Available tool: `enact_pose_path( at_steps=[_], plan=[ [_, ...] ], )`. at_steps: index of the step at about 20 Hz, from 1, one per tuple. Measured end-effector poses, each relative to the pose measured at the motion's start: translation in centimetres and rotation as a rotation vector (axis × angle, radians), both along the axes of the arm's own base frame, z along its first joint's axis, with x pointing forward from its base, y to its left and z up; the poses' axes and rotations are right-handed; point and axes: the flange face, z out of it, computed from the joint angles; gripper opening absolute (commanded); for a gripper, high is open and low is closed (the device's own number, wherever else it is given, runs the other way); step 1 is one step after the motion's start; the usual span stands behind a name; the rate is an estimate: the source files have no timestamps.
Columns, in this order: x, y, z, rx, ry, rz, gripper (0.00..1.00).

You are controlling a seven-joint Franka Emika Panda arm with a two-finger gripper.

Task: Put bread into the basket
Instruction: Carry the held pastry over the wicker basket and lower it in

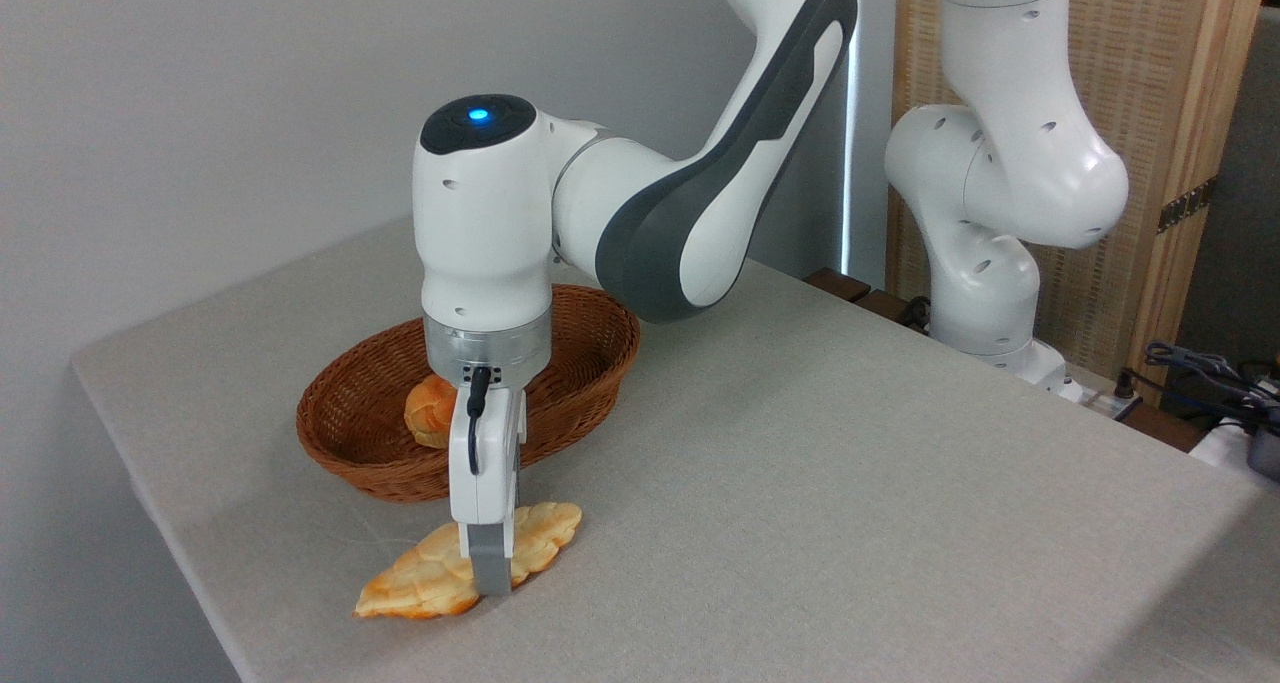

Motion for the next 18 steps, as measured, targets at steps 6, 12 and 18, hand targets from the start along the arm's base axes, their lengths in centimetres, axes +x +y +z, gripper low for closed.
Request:
enact_pose_path(
  at_steps=[6,12,18],
  plan=[
    [0.1,0.0,0.1,0.0,-0.002,0.0,0.41],
    [0.9,1.6,3.4,-0.062,0.017,0.056,0.45],
    [-0.3,1.0,12.2,-0.112,0.223,0.229,0.45]
  ],
)
